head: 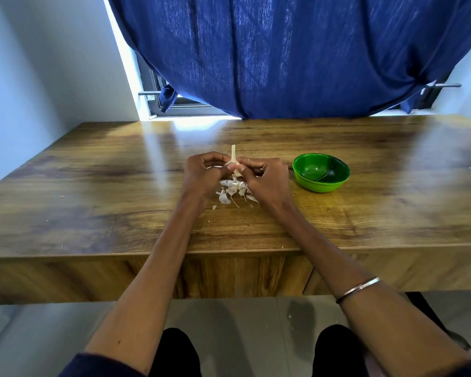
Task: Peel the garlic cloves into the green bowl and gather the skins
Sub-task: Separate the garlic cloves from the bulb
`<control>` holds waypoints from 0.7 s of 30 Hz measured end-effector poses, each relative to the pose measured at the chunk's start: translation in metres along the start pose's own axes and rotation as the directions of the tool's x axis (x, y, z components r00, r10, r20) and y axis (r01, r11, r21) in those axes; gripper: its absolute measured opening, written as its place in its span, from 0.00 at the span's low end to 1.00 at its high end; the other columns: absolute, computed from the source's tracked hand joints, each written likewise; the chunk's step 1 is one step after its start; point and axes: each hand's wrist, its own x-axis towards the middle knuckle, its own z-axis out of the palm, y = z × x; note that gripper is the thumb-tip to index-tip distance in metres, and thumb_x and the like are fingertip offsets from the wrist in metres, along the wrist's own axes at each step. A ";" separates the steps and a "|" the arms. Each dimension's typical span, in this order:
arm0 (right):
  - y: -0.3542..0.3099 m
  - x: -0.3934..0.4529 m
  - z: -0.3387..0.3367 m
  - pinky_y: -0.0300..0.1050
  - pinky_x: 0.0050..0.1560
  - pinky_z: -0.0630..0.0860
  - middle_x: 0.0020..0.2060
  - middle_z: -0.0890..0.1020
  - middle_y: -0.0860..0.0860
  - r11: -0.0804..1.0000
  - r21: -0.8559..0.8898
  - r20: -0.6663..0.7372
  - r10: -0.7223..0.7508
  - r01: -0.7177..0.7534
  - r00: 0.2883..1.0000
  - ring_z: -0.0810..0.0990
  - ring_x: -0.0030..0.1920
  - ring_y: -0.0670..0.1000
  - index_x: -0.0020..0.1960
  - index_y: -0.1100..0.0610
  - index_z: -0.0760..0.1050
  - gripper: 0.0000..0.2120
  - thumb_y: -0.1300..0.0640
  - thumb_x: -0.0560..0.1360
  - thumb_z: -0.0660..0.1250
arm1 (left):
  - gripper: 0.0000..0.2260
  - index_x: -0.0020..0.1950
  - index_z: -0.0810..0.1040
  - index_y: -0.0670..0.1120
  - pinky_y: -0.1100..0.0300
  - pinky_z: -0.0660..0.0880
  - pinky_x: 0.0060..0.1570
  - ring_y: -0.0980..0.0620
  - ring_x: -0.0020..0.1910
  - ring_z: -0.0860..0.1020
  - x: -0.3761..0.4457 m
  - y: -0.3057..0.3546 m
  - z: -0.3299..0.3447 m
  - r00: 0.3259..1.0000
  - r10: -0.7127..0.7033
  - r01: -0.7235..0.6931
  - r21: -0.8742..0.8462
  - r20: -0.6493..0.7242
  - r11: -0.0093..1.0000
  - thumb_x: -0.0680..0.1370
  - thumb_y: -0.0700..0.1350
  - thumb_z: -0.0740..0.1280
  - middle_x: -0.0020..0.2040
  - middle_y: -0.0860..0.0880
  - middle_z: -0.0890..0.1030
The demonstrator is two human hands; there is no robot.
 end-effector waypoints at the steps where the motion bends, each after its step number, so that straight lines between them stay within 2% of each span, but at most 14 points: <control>1: 0.000 0.000 0.000 0.48 0.49 0.85 0.51 0.87 0.52 1.000 0.005 -0.001 0.011 -0.011 1.000 0.87 0.46 0.45 0.58 0.58 0.84 0.11 0.62 0.76 0.73 | 0.07 0.40 0.84 0.46 0.52 0.83 0.44 0.47 0.39 0.85 -0.001 0.001 0.000 1.000 -0.005 0.005 -0.007 0.001 1.000 0.73 0.35 0.77 0.40 0.46 0.87; 4: -0.002 0.001 -0.004 0.41 0.46 0.84 0.52 0.86 0.55 0.998 0.051 -0.003 0.044 -0.044 0.999 0.87 0.45 0.45 0.59 0.61 0.82 0.11 0.64 0.77 0.72 | 0.06 0.44 0.84 0.42 0.60 0.81 0.38 0.52 0.35 0.85 -0.003 0.004 0.000 1.000 -0.027 0.027 -0.081 -0.002 0.996 0.75 0.32 0.74 0.36 0.48 0.86; 8: 0.001 0.001 -0.003 0.35 0.43 0.82 0.51 0.86 0.51 0.999 0.025 -0.028 0.038 -0.037 0.999 0.85 0.40 0.39 0.59 0.63 0.82 0.12 0.65 0.77 0.72 | 0.04 0.45 0.84 0.40 0.63 0.81 0.38 0.53 0.35 0.84 -0.003 0.005 0.000 0.997 -0.071 0.073 -0.192 0.017 0.979 0.76 0.32 0.73 0.36 0.47 0.86; 12: 0.002 0.000 -0.003 0.31 0.50 0.80 0.50 0.87 0.52 0.995 -0.093 -0.037 -0.022 0.018 0.999 0.84 0.45 0.39 0.56 0.59 0.84 0.11 0.65 0.75 0.73 | 0.06 0.44 0.84 0.44 0.61 0.81 0.39 0.53 0.35 0.84 0.000 0.002 0.000 1.000 -0.030 0.030 -0.139 0.006 0.990 0.76 0.33 0.74 0.38 0.49 0.86; 14: 0.002 0.000 -0.003 0.34 0.51 0.81 0.51 0.87 0.51 0.992 -0.121 -0.012 -0.040 0.038 0.999 0.84 0.44 0.39 0.56 0.57 0.85 0.11 0.65 0.74 0.73 | 0.07 0.44 0.84 0.46 0.58 0.81 0.41 0.52 0.37 0.85 0.001 0.001 -0.001 1.000 -0.004 0.004 -0.089 -0.007 0.996 0.76 0.34 0.74 0.39 0.49 0.87; 17: 0.001 0.000 -0.002 0.34 0.47 0.82 0.55 0.86 0.49 0.989 -0.146 0.000 -0.016 0.015 1.000 0.85 0.43 0.47 0.58 0.53 0.83 0.13 0.63 0.76 0.71 | 0.08 0.44 0.83 0.48 0.58 0.81 0.42 0.53 0.38 0.85 0.002 -0.001 -0.002 0.999 0.047 -0.048 -0.035 -0.027 0.998 0.76 0.34 0.74 0.40 0.50 0.86; 21: -0.003 0.000 -0.001 0.38 0.50 0.81 0.48 0.86 0.42 1.000 -0.002 -0.058 -0.011 0.011 0.998 0.84 0.48 0.39 0.56 0.53 0.84 0.08 0.59 0.78 0.70 | 0.09 0.44 0.83 0.49 0.64 0.78 0.40 0.58 0.38 0.84 0.000 0.002 0.000 0.992 0.124 -0.123 0.038 -0.026 0.992 0.76 0.35 0.75 0.40 0.52 0.85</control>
